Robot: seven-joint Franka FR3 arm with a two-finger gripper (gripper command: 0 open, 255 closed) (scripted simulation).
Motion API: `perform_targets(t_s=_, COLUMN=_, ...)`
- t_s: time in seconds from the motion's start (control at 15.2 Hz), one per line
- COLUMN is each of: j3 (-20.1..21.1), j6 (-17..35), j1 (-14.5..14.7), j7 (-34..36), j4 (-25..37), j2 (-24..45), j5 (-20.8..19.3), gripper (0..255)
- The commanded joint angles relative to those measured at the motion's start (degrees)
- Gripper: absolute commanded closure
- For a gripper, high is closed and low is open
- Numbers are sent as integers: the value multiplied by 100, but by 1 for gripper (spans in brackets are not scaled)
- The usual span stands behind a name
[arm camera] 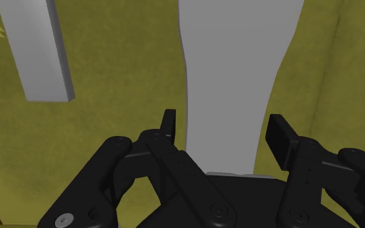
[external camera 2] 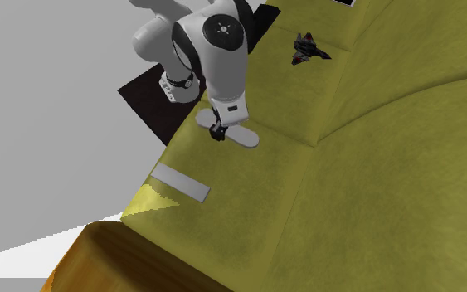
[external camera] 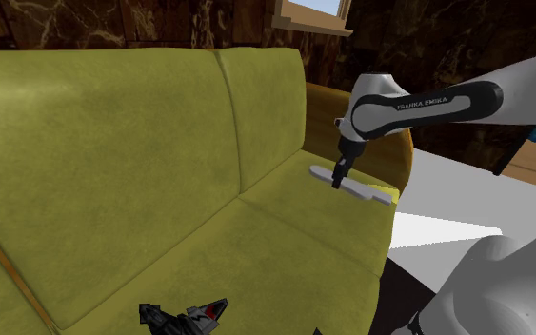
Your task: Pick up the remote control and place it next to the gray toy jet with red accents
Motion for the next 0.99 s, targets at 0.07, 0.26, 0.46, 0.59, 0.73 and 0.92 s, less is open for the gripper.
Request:
perform_targets(t_s=0.07, j3=119, j6=-159, j1=39, j7=144, j4=-47, j2=-197, j5=13, gripper=255)
perform_targets(t_s=0.26, j3=426, j6=-247, j1=155, j7=539, j4=-431, j2=-646, j5=78, gripper=255)
perform_targets(t_s=0.46, j3=748, j6=-353, j1=303, j7=931, j4=-760, j2=-1060, j5=206, gripper=255)
perform_targets(t_s=0.59, j3=970, j6=-431, j1=422, j7=1195, j4=-947, j2=-1312, j5=324, gripper=255)
perform_targets(t_s=0.73, j3=1201, j6=-510, j1=555, j7=1461, j4=-1107, j2=-1543, j5=464, gripper=255)
perform_targets(t_s=0.92, j3=1556, j6=-628, j1=787, j7=1872, j4=-1295, j2=-1840, j5=708, gripper=255)
